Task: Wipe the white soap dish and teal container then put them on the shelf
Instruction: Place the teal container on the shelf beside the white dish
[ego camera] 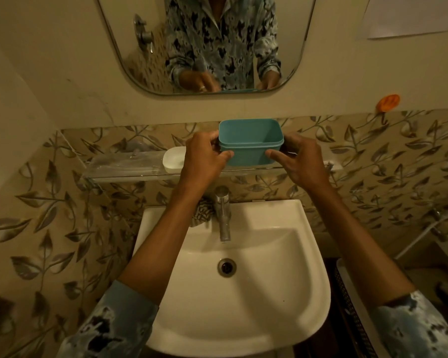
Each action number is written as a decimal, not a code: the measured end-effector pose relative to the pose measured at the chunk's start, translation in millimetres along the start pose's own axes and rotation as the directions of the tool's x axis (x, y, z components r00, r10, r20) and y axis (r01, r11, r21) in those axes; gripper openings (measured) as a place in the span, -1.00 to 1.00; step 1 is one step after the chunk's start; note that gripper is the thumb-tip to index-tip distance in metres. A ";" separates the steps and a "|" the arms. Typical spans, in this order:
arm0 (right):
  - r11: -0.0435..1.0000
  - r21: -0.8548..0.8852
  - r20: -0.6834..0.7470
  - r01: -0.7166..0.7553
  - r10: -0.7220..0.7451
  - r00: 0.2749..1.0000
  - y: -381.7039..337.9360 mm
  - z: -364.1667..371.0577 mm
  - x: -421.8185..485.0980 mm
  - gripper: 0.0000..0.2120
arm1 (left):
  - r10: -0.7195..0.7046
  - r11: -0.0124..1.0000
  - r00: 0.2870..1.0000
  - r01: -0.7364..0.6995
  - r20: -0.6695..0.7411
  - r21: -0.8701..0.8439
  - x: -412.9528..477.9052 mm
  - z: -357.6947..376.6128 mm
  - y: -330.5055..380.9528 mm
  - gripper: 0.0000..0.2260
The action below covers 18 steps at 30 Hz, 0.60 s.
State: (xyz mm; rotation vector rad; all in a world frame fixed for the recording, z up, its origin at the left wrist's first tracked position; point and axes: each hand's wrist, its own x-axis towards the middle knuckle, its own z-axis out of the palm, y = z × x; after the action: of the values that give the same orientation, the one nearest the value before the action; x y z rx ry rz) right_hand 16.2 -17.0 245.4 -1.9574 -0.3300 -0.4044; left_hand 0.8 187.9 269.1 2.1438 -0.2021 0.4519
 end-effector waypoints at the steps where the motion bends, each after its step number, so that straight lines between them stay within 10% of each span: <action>1: 1.000 -0.007 0.005 -0.005 0.005 1.000 1.5 0.7 0.2 -0.59 | -0.011 1.000 1.000 0.011 0.002 0.020 0.7 1.0 -0.1 -0.65; 18: 0.999 -0.036 0.043 -0.027 0.029 0.999 8.4 11.9 2.1 -0.57 | -0.025 0.987 1.000 0.025 -0.006 0.162 4.3 8.8 -19.1 -0.63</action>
State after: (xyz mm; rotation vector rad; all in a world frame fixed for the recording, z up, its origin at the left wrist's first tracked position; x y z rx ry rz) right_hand 23.1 -9.4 234.8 -2.0055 -0.3246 -0.3524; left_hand 12.8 191.8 251.7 2.3014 -0.1402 0.4718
